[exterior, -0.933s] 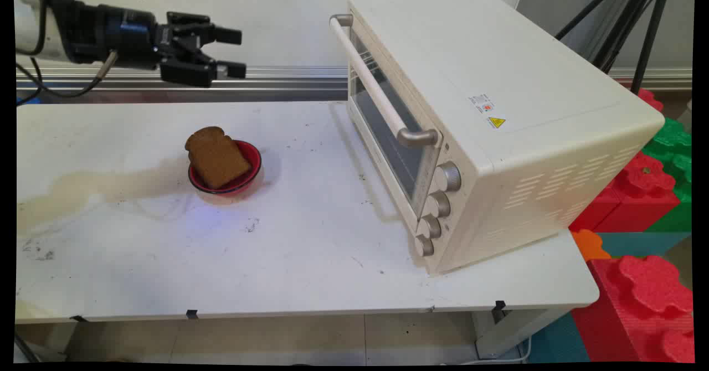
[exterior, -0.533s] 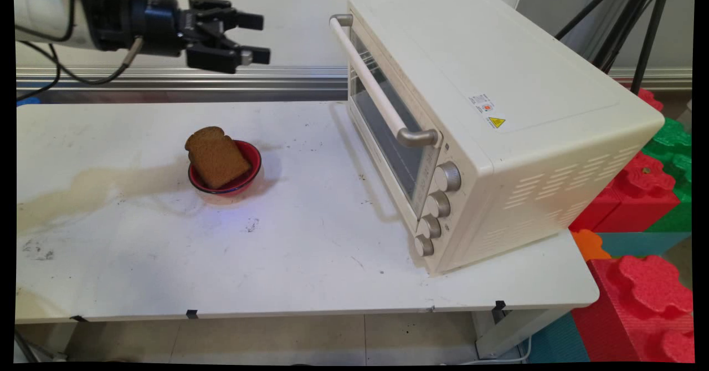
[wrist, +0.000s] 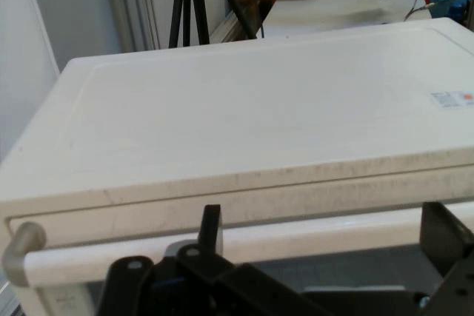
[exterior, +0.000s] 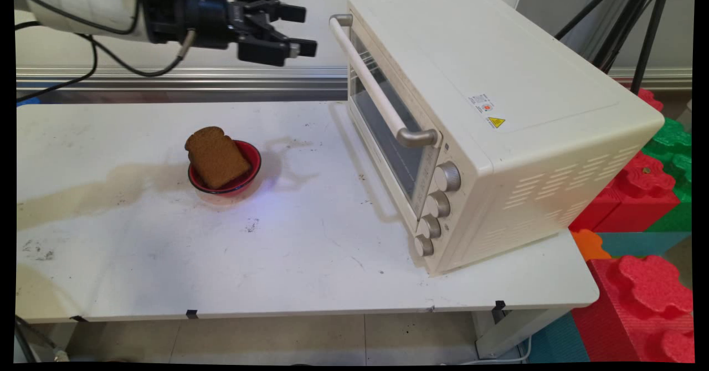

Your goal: Open the oven

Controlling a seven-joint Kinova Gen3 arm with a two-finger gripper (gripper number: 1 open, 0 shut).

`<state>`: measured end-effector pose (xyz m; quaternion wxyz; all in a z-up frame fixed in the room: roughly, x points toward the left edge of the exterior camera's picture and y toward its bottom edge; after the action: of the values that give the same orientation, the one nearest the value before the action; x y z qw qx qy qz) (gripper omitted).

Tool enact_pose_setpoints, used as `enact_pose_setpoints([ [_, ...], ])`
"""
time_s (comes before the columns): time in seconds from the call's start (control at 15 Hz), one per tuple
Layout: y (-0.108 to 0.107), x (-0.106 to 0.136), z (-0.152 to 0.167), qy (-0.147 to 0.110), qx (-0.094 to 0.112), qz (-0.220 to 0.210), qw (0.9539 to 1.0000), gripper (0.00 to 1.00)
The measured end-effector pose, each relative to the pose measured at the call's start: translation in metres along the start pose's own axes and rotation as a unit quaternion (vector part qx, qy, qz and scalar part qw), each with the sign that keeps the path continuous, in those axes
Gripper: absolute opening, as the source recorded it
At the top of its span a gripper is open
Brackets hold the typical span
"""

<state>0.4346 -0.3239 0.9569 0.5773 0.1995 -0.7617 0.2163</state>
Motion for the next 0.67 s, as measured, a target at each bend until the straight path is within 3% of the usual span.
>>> enact_pose_setpoints([
  [0.67, -0.004, -0.001, 0.060, -0.018, 0.000, 0.007, 0.9998, 1.00],
])
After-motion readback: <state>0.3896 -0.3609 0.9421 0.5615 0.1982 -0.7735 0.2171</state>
